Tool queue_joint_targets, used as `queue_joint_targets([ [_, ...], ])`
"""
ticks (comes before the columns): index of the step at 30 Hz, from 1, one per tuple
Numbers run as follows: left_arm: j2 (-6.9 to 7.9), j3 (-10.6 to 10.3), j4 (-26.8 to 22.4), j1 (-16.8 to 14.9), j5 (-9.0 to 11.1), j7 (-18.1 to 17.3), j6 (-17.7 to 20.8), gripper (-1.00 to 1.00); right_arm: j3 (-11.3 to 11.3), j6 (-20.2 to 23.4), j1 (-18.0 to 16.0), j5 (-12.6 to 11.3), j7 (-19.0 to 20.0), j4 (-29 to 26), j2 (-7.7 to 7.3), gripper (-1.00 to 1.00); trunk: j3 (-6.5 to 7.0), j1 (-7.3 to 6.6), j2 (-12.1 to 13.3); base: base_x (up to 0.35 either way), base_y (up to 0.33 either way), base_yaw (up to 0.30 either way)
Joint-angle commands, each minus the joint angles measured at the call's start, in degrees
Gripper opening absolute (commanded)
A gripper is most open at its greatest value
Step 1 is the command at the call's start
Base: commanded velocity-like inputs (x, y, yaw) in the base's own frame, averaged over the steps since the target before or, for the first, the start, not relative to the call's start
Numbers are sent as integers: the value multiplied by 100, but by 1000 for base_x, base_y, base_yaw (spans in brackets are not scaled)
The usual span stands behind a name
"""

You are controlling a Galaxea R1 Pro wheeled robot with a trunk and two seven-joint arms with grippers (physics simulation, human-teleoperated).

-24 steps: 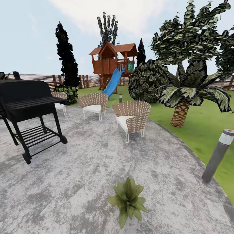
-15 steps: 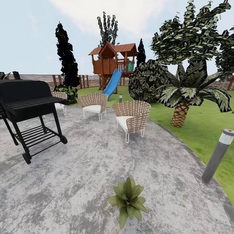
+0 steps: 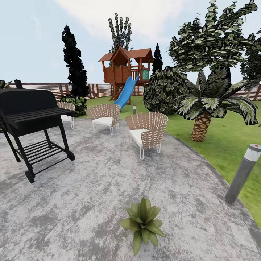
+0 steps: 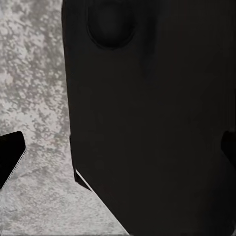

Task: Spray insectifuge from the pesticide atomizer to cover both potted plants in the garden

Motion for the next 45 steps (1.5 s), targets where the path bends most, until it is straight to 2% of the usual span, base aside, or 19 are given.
queue_joint_targets([
  [1, 7, 2, -36, -2, 6, 1, 8, 100, 1, -39, -2, 3, -3, -33, 0, 100, -4, 0, -2, 0, 0, 0],
  [5, 66, 10, -165, -14, 6, 7, 11, 100, -5, -168, -2, 9, -3, -95, -9, 100, -4, 0, -2, 0, 0, 0],
  [6, 86, 13, -856, -22, 11, 8, 13, 100, -11, -1109, -2, 8, -3, -109, -14, 100, -4, 0, -2, 0, 0, 0],
  [9, 114, 20, -1076, -57, 18, 12, 12, 100, -18, -1315, -2, 7, -8, -364, -33, 100, -4, 0, -2, 0, 0, 0],
  [12, 129, 82, -1168, -237, 20, 17, 9, 100, -20, -1371, -8, 10, -11, -961, -142, 100, -4, 0, -2, 0, 0, 0],
  [14, 135, 156, -1200, -501, 21, 13, 8, 100, -21, -1388, -10, 10, -11, -1412, -213, 100, -4, 0, -2, 0, 0, 0],
  [18, 132, 175, -1398, -742, 19, 9, -57, 100, -19, -1392, -13, 9, -11, -1866, -233, 100, -4, 0, -2, 0, 0, 0],
  [21, 127, 170, -1604, -858, 9, 3, -345, 100, -15, -1393, -27, 15, -3, -2144, -237, 100, -4, 0, -2, 0, 0, 0],
  [23, 120, 168, -1779, -985, 5, -6, -670, 100, -3, -1399, -34, 18, 3, -2526, -238, 100, -4, 0, -2, 0, 0, 0],
  [26, 106, 167, -1870, -1170, 1, -5, -821, 100, 1, -1401, -36, 19, 5, -2859, -238, 100, -4, 0, -2, 0, 0, 0],
  [31, 129, 182, -1904, -1340, 24, -3, -899, 100, -3, -1455, -37, 19, 22, -3053, -238, 100, -4, 0, -2, 0, 0, 0],
  [40, 173, 192, -1848, -1281, 13, -27, -968, 100, -1, -1559, -37, 28, 14, -3013, -238, 100, -4, 0, -2, 0, 0, 0],
  [45, 176, 193, -1824, -1271, 18, -26, -1325, 100, -10, -1560, -37, 22, 0, -3012, -238, 100, -4, 0, -2, 0, 0, 0],
])
